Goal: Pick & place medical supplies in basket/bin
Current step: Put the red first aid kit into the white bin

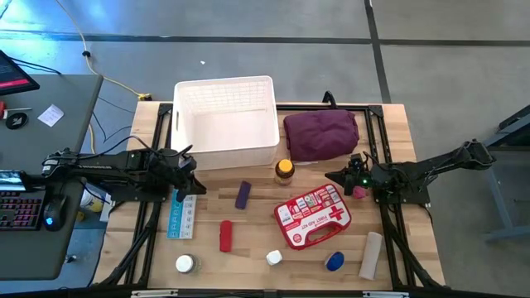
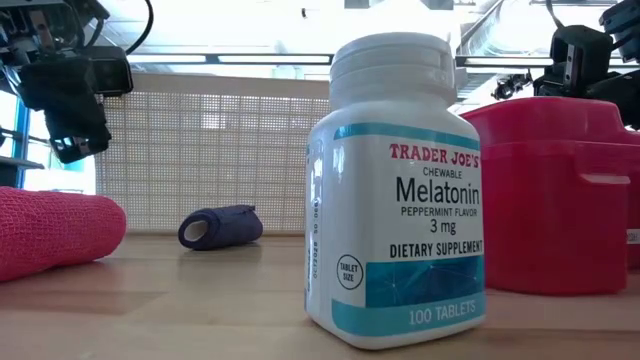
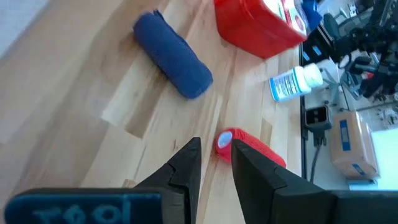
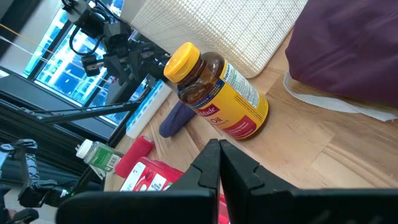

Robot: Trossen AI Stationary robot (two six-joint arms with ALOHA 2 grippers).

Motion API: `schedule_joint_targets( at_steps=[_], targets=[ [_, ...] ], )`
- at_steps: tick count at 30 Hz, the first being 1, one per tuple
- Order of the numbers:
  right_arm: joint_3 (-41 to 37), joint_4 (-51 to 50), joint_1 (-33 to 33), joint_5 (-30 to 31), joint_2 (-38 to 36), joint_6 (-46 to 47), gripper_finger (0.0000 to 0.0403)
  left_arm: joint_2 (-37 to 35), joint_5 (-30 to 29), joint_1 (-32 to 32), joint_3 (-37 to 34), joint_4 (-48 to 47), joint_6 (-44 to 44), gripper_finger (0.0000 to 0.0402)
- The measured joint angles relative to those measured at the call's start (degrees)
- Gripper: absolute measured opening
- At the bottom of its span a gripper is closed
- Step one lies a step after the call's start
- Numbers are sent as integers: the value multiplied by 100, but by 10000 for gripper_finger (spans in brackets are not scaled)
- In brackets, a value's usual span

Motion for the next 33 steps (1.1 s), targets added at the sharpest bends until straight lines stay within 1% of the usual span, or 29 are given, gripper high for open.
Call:
schedule_joint_targets(
  at_steps=[2, 7, 10, 14, 18, 20, 23, 27, 31, 33],
  targets=[
    [-2, 0, 0, 2, -2, -2, 0, 0, -103, 2, 2, 73, -191, 124],
    [-1, 0, 0, 0, 0, -2, 0, -2, -116, 1, 1, 120, -1177, 124],
    [-1, 1, 0, 0, 0, -2, 0, 39, -342, 2, 2, 105, -1502, 124],
    [0, 0, 0, 0, 0, 0, 0, 44, -855, 1, 0, 103, -1847, 124],
    [0, 1, 0, 1, -1, -1, 0, 39, -1138, -4, 2, 147, -2079, 124],
    [0, 0, 0, 0, 0, -1, 0, 39, -1112, -4, 2, 248, -2299, 124],
    [0, 2, 0, 2, 0, -2, 0, 43, -952, -2, 2, 780, -2834, 124],
    [-1, 236, 0, 86, -1, 75, 0, 45, -938, 0, -1, 1774, -2902, 124],
    [0, 806, 0, -161, -7, 1045, 0, 48, -973, 2, -2, 2888, -3112, 124],
    [0, 1079, 0, -244, -11, 1293, 0, 49, -978, 2, -2, 3437, -3174, 124]
  ],
)
